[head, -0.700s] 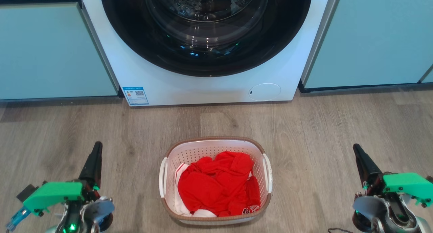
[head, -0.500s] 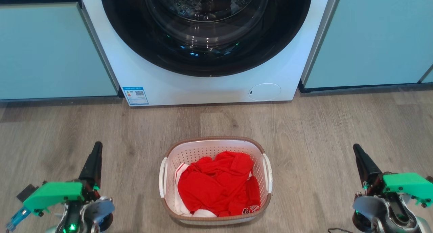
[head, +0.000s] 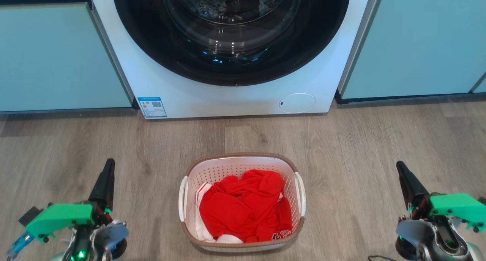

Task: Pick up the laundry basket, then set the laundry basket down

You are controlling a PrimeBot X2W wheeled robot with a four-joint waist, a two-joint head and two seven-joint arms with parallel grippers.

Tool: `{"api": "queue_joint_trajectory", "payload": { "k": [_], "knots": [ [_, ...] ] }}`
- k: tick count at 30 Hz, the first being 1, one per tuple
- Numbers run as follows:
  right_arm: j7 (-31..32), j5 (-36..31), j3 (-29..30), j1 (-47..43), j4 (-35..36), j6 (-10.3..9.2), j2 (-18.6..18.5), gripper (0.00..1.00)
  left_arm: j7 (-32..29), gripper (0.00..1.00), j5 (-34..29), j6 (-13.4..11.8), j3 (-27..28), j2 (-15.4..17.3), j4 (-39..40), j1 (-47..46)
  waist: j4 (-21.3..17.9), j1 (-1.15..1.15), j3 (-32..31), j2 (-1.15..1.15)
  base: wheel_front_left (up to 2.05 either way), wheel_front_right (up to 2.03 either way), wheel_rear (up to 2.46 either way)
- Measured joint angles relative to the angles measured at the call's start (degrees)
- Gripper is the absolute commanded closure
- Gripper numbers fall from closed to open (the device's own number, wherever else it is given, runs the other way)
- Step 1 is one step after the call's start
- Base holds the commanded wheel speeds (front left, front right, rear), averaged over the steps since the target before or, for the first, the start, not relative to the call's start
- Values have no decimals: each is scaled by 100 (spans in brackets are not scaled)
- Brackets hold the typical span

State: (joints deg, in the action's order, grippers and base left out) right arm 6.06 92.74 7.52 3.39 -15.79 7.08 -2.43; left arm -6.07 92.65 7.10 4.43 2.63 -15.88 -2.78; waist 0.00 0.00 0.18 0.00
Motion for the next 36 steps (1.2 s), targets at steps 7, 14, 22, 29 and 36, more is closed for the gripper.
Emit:
{"api": "queue_joint_trajectory", "payload": {
  "k": [7, 14, 22, 29, 36],
  "knots": [
    [0, 0, 0, 0, 0, 0, 0, 100, 0, 100, 0, 0, 0, 0, 0, 0, 0, 0, 0, 0, 0, 0, 0],
    [0, 0, 0, 0, 0, 0, 0, 100, 0, 100, 0, 0, 0, 0, 0, 0, 0, 0, 0, 0, 0, 0, 0],
    [0, 0, 0, 0, 0, 0, 0, 100, 0, 100, 0, 0, 0, 0, 0, 0, 0, 0, 0, 0, 0, 0, 0],
    [-9, 1, -24, -197, -371, 0, 43, 0, 3, 0, 2, -7, -21, -26, -374, 257, -1, 0, 1, 0, 0, 0, 0],
    [-87, -22, -31, -337, -369, 0, 48, 0, 71, 0, 0, -7, -25, -63, -427, 378, -8, 0, -10, 0, 0, 0, 0]
  ]
}}
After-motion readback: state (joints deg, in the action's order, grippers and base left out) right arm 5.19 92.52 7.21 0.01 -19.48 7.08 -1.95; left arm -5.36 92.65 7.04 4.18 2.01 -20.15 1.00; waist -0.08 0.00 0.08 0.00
